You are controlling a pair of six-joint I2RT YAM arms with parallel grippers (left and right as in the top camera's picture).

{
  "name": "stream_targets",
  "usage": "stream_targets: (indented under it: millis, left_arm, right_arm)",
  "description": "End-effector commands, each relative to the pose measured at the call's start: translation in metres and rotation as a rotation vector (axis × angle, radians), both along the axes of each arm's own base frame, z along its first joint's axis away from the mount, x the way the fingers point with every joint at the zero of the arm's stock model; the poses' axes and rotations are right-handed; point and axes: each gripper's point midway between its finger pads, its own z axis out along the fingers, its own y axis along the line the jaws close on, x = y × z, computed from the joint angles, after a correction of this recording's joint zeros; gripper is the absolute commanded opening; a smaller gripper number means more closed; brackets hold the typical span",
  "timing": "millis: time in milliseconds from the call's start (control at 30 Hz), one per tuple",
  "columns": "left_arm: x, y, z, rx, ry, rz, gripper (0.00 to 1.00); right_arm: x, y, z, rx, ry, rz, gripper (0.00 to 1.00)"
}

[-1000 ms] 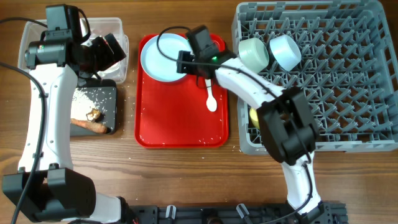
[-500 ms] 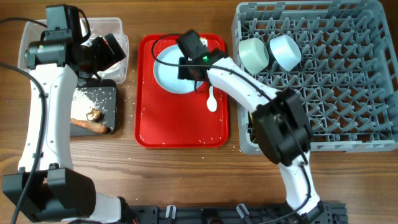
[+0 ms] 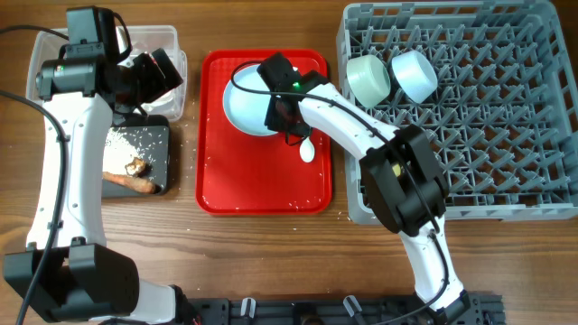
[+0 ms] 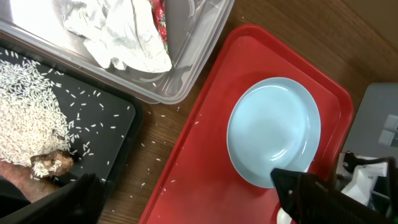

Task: Sort waste into correct bins and load items into the dishwasher rack
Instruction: 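Grasp the light-blue plate with the right gripper and stand it in the rack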

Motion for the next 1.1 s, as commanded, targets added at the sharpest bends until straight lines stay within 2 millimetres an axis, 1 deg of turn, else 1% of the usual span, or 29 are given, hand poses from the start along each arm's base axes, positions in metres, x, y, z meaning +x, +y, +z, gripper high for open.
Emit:
stream_targets:
  millis: [0, 33, 67, 133, 167, 200, 233, 267, 300, 333, 400, 433, 467, 500, 533, 567, 600, 633, 667, 700, 767, 867, 900, 933, 967, 1033, 1067]
  left_arm:
    - [0.002, 0.003, 0.003, 0.008, -0.011, 0.005, 1.0]
    - [0.002, 0.003, 0.003, 0.008, -0.011, 0.005, 1.0]
    - [0.002, 0.003, 0.003, 0.008, -0.011, 0.005, 1.0]
    - [0.002, 0.003, 0.003, 0.008, -0.011, 0.005, 1.0]
    - [0.002, 0.003, 0.003, 0.008, -0.011, 0.005, 1.0]
    - [0.002, 0.003, 0.003, 0.008, -0.011, 0.005, 1.0]
    - [0.002, 0.003, 0.003, 0.008, -0.011, 0.005, 1.0]
    - [0.002, 0.003, 0.003, 0.008, -0.011, 0.005, 1.0]
    - [0.002, 0.003, 0.003, 0.008, -0.011, 0.005, 1.0]
    - [0.002, 0.003, 0.003, 0.008, -0.011, 0.005, 1.0]
    - [0.002, 0.003, 0.003, 0.008, -0.011, 0.005, 1.0]
    - [0.002, 0.003, 0.003, 0.008, -0.011, 0.005, 1.0]
    - [0.002, 0.003, 0.003, 0.008, -0.011, 0.005, 1.0]
    - [0.002, 0.003, 0.003, 0.008, -0.011, 0.005, 1.0]
    - [0.002, 0.003, 0.003, 0.008, -0.011, 0.005, 1.0]
    - [0.002, 0.003, 0.003, 0.008, -0.011, 0.005, 1.0]
    - [0.002, 0.003, 0.003, 0.008, -0.011, 0.005, 1.0]
    - [0.002, 0.003, 0.003, 0.008, -0.011, 0.005, 1.0]
    - [0.002, 0.003, 0.003, 0.008, -0.011, 0.005, 1.0]
    - [0.002, 0.003, 0.003, 0.008, -0.011, 0.005, 1.0]
    - [0.002, 0.003, 0.003, 0.008, -0.011, 0.005, 1.0]
    - [0.002, 0.003, 0.003, 0.008, -0.011, 0.005, 1.0]
    - [0.002, 0.003, 0.003, 0.008, -0.011, 0.005, 1.0]
    - [0.002, 0.003, 0.003, 0.008, -0.011, 0.005, 1.0]
    - [0.002, 0.003, 0.003, 0.008, -0.011, 0.005, 1.0]
    - [0.002, 0.003, 0.003, 0.008, -0.011, 0.005, 1.0]
    - [0.002, 0.003, 0.003, 0.008, -0.011, 0.005, 1.0]
  right_arm:
    - [-0.005, 0.001, -0.012, 0.012, 0.039, -0.011, 0.16]
    - [-0.004, 0.001, -0.012, 0.013, 0.037, -0.009, 0.08]
    - [-0.004, 0.001, -0.012, 0.013, 0.037, -0.008, 0.04]
    - [-0.001, 0.003, -0.009, 0.016, 0.018, 0.028, 0.04]
    - [0.004, 0.005, -0.004, 0.017, -0.002, 0.062, 0.04]
    - [0.013, 0.005, 0.004, 0.016, -0.035, 0.121, 0.04]
    - [0.024, 0.004, 0.02, 0.017, -0.086, 0.187, 0.04]
    - [0.035, -0.001, 0.044, 0.02, -0.139, 0.242, 0.04]
    - [0.049, -0.008, 0.09, 0.025, -0.234, 0.311, 0.04]
    - [0.058, -0.017, 0.133, 0.024, -0.32, 0.358, 0.04]
    - [0.062, -0.043, 0.22, 0.03, -0.495, 0.37, 0.04]
    - [0.061, -0.067, 0.263, 0.006, -0.585, 0.328, 0.04]
    - [0.058, -0.092, 0.294, -0.037, -0.652, 0.284, 0.04]
    - [0.054, -0.117, 0.32, -0.096, -0.711, 0.265, 0.04]
    - [0.043, -0.163, 0.354, -0.227, -0.774, 0.209, 0.04]
    - [0.031, -0.21, 0.375, -0.373, -0.789, 0.116, 0.04]
    - [0.014, -0.26, 0.39, -0.553, -0.768, 0.001, 0.04]
    - [0.002, -0.293, 0.396, -0.675, -0.728, -0.057, 0.04]
    - [-0.007, -0.321, 0.397, -0.79, -0.669, -0.08, 0.04]
    - [-0.011, -0.34, 0.391, -0.883, -0.595, -0.048, 0.04]
    - [-0.008, -0.363, 0.378, -0.994, -0.49, 0.035, 0.04]
    - [0.021, -0.401, 0.338, -1.14, -0.313, 0.2, 0.04]
    - [0.029, -0.415, 0.322, -1.17, -0.252, 0.224, 0.04]
    - [0.036, -0.424, 0.312, -1.184, -0.22, 0.231, 0.04]
    - [0.05, -0.437, 0.294, -1.208, -0.163, 0.294, 0.04]
    - [0.069, -0.45, 0.28, -1.248, -0.128, 0.363, 0.04]
    - [0.075, -0.452, 0.275, -1.252, -0.13, 0.372, 0.04]
